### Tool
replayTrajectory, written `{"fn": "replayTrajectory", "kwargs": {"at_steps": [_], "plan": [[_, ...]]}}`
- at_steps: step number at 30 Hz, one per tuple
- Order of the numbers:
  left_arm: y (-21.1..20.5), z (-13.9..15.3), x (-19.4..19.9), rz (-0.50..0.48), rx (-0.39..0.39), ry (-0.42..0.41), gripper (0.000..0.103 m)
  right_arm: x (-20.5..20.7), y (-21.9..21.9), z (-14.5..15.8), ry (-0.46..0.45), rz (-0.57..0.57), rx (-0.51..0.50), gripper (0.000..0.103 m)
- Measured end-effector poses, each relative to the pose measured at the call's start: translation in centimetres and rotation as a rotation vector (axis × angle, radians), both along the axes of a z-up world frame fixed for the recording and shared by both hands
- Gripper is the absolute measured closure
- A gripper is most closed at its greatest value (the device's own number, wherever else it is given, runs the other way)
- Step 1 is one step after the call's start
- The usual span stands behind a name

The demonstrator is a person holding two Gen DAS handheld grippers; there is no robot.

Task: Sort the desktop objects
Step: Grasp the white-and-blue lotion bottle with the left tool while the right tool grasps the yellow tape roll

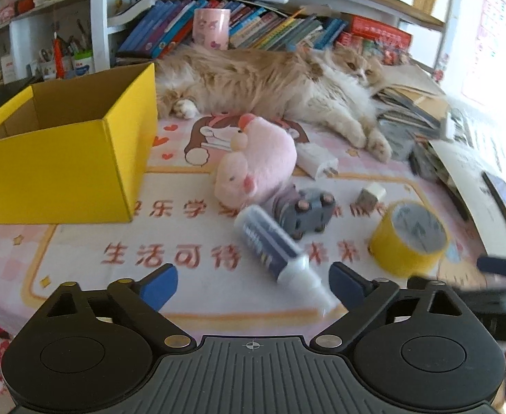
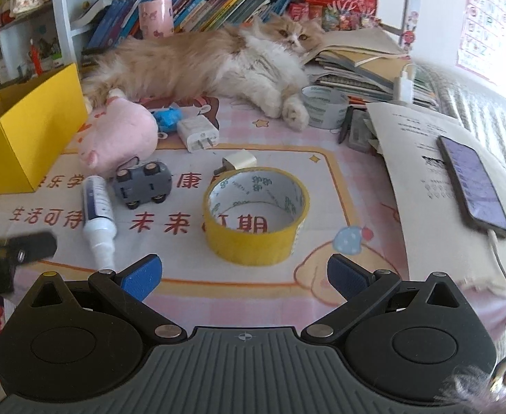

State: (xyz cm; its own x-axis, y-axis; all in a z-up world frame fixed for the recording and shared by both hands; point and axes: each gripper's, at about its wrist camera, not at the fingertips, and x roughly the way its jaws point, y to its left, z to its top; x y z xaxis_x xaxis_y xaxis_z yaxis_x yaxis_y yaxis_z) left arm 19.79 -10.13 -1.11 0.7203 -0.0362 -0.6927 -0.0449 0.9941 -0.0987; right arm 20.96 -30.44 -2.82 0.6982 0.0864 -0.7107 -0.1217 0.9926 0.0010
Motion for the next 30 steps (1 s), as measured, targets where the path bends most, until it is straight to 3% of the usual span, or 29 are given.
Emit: {"fn": "replayTrajectory", "kwargs": {"at_steps": [9,14,18,22,24,26,30], "plan": [[-1.5,-1.9,5.2,0.063,-0.012,0.086,0.034,4.2,-0.9,-1.5,0.027,0.081,-0.02,0.0],[-2.0,-3.3,6.8,0.105,0.021,0.136,0.042,5.9,-1.2,-2.3,0.041,0.091,-0.019,0.0],[-2.2,-3.7,6.8,0.104,0.026,0.14,0.047,7.0,-1.2,-2.8,0.051,0.104,-0.019,0.0],[-2.8,-3.6,6.6,0.083,0.031,0.134,0.059,7.6,-1.0,-3.2,0.064,0.121,-0.021,0.0],[-3.1,-3.7,6.5,0.072,0.056,0.133,0.07,7.8,-1.0,-3.4,0.072,0.127,-0.021,0.0],[-3.3,-3.7,6.5,0.048,0.081,0.131,0.072,7.9,-1.1,-3.6,0.083,0.124,-0.019,0.0],[-2.5,-3.6,6.3,0.046,0.051,0.133,0.072,8.2,-1.3,-4.0,0.103,0.124,-0.006,0.006]]}}
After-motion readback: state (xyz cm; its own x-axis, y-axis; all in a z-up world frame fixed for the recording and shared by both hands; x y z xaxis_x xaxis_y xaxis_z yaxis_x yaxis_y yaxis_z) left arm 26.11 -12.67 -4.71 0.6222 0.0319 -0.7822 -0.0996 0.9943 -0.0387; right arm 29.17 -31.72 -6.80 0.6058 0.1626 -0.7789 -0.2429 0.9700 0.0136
